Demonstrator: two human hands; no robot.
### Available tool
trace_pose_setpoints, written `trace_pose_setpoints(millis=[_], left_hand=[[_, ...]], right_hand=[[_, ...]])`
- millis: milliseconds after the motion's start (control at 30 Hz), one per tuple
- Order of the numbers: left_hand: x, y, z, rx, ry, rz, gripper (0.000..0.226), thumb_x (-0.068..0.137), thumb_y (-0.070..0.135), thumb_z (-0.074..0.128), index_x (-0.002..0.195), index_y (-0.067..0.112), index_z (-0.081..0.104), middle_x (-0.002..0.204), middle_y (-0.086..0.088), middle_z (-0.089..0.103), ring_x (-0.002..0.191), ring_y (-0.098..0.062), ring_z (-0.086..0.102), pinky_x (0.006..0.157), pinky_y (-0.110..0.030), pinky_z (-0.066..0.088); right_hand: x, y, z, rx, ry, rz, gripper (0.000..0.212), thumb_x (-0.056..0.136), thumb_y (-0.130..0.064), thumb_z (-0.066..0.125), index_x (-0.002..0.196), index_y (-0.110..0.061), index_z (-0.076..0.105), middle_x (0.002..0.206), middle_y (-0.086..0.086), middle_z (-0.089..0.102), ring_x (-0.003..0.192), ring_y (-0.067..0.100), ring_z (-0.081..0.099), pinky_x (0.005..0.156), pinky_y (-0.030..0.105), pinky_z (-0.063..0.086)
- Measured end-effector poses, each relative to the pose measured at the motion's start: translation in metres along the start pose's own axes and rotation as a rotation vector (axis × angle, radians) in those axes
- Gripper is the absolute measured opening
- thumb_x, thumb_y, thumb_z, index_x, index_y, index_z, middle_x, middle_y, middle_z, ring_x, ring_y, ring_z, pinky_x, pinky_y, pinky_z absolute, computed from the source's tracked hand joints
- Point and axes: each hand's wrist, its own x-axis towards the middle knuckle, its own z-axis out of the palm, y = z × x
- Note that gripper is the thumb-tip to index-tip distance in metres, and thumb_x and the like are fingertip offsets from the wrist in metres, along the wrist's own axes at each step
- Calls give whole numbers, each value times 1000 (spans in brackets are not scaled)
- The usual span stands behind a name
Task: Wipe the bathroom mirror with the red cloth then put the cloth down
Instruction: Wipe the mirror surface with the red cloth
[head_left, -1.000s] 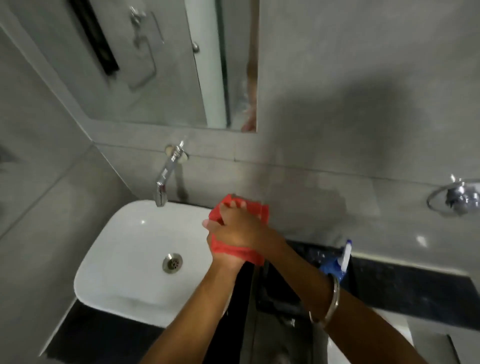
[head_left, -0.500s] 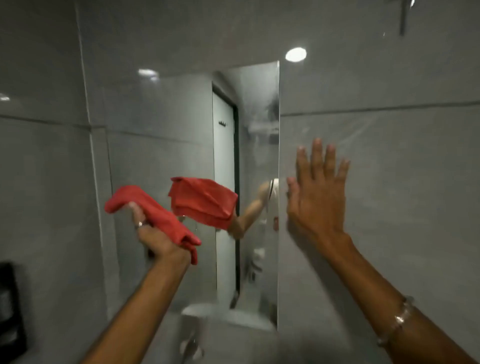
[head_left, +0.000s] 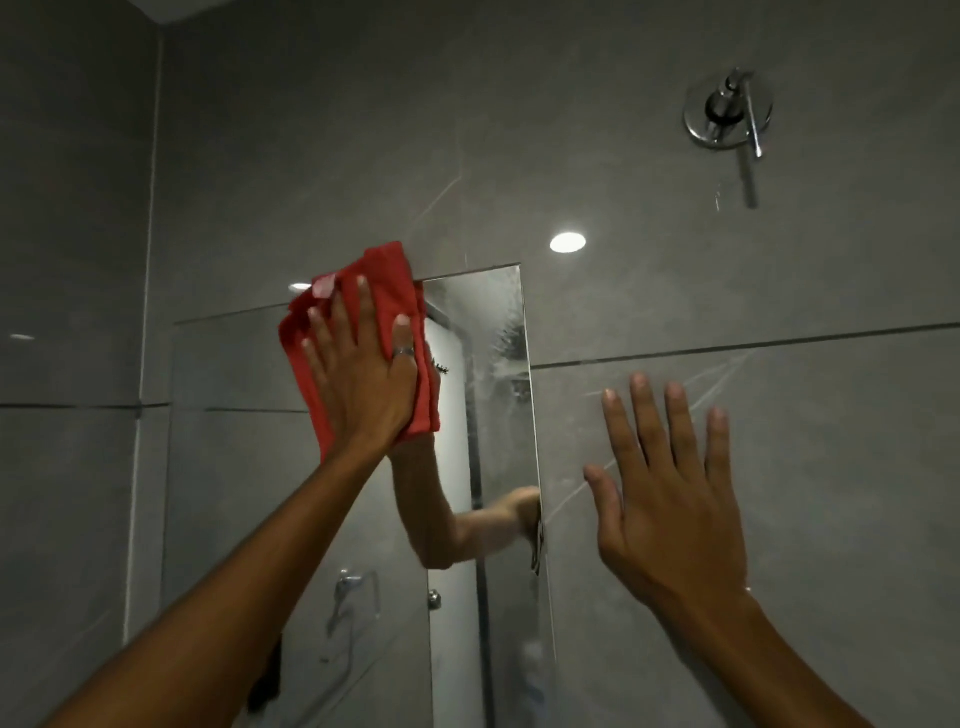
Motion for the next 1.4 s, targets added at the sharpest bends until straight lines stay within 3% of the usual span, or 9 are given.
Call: trace_pose_setpoints(millis=[167, 267, 333, 500, 667, 767, 867, 1033, 1400], left_hand=[[15, 55, 3, 42, -49, 345, 71, 105, 61, 15, 166, 31, -5, 175, -3, -8, 162, -28, -7, 131, -53, -4], [-11, 78, 11, 40, -65, 594, 72, 106, 61, 21, 167, 29, -2, 175, -4, -10, 162, -27, -10, 130, -58, -1], [-46, 72, 15, 6, -90, 664, 72, 107, 61, 25, 167, 30, 0, 175, -2, -11, 163, -24, -11, 130, -59, -2], [-129, -7, 12, 58, -157, 595, 67, 106, 63, 19, 166, 35, 6, 175, 9, -8, 163, -15, -9, 131, -44, -12], [-68, -45, -3, 76, -115, 219, 74, 102, 67, 11, 166, 32, -4, 176, -1, -5, 163, -26, -2, 130, -59, 2], [-21, -21, -5, 34, -77, 125, 87, 96, 75, -4, 167, 26, 4, 175, -6, 0, 162, -33, 2, 130, -60, 3], [3, 15, -2, 38, -49, 168, 92, 91, 79, -9, 167, 27, 4, 175, -8, 0, 162, -36, 1, 129, -58, -3], [-7, 57, 8, -5, -28, 314, 77, 102, 71, 16, 165, 33, -4, 176, -5, -3, 162, -34, 0, 129, -60, -2], [-125, 64, 24, -13, -65, 377, 76, 103, 68, 26, 166, 30, 8, 175, -5, 3, 163, -32, 2, 129, -61, 4]], right_hand=[[0, 1, 2, -8, 20, -5, 73, 106, -56, 18, 170, -20, 15, 180, 7, 5, 167, 30, 4, 134, 59, 7], [-1, 1, 2, -18, 27, -3, 72, 106, -54, 19, 170, -22, 16, 180, 4, 6, 167, 28, 4, 134, 58, 7], [-1, 1, 1, -18, 21, -2, 70, 107, -53, 19, 170, -23, 16, 180, 4, 5, 167, 27, 3, 134, 57, 6], [-2, 2, -3, -12, -4, 1, 70, 107, -50, 24, 171, -22, 14, 180, 4, 3, 167, 27, 3, 133, 58, 8], [-2, 1, -3, -15, -5, -1, 70, 108, -51, 18, 171, -21, 14, 180, 5, 4, 167, 29, 5, 133, 58, 8], [-3, -2, -1, -24, -4, 8, 70, 108, -51, 18, 171, -21, 13, 180, 6, 3, 167, 29, 5, 133, 58, 8], [-3, -2, -2, -20, 3, 8, 70, 108, -49, 20, 171, -21, 11, 180, 7, 2, 167, 30, 3, 133, 59, 9], [-4, -2, -2, -29, 1, 5, 70, 108, -48, 21, 171, -21, 10, 180, 6, 1, 167, 30, 1, 134, 58, 6], [-36, -4, 5, -4, 57, 2, 66, 110, -44, 22, 171, -20, 13, 180, 8, 5, 167, 32, 3, 135, 57, 5]])
